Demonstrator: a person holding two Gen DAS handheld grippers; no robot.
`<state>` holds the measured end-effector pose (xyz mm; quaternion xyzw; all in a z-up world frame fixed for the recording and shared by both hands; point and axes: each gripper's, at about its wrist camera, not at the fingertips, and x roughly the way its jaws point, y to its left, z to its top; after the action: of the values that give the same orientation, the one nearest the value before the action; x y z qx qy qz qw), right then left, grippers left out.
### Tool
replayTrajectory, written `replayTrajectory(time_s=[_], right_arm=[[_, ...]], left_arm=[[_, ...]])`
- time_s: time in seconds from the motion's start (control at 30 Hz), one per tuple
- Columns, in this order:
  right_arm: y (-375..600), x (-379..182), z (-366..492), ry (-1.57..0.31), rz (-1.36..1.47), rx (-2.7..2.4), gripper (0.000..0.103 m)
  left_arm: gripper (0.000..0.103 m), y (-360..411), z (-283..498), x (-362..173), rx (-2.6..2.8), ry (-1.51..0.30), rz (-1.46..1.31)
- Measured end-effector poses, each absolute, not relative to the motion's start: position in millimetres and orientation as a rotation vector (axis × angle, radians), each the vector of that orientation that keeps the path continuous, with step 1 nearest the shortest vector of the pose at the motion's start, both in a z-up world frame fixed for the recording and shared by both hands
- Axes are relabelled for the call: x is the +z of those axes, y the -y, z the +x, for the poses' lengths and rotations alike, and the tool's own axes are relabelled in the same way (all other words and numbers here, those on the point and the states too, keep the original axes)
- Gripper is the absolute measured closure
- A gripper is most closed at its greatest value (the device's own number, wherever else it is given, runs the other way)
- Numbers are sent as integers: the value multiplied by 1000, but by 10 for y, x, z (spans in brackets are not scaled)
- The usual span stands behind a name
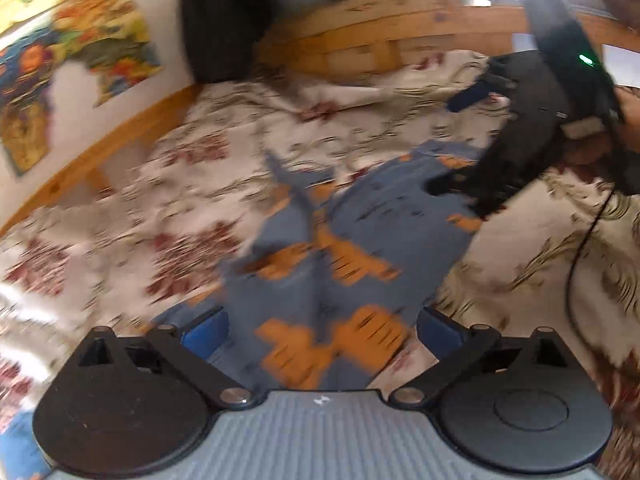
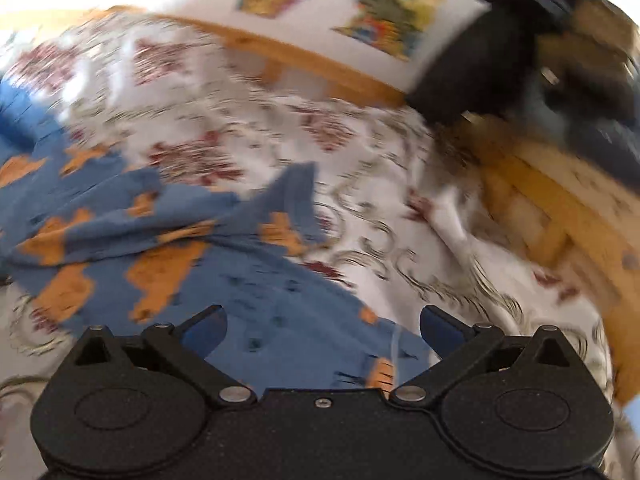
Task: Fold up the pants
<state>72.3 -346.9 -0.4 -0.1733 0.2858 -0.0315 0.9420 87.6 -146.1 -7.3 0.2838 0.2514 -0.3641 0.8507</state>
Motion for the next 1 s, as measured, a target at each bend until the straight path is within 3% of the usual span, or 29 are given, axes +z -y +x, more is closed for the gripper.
replayTrajectory(time_s=[0.3, 0.63, 1.0], right_arm=[[3780, -43, 794, -537, -167, -6, 1], [3745, -40, 849, -518, -94, 58, 1], [3722, -49, 838, -527, -101, 53, 1]], left_arm=[[1, 2044, 1043, -335, -847, -612, 560], [15, 1953, 1614, -368, -645, -790, 251], [16, 2174, 1214, -393, -719, -639, 489]])
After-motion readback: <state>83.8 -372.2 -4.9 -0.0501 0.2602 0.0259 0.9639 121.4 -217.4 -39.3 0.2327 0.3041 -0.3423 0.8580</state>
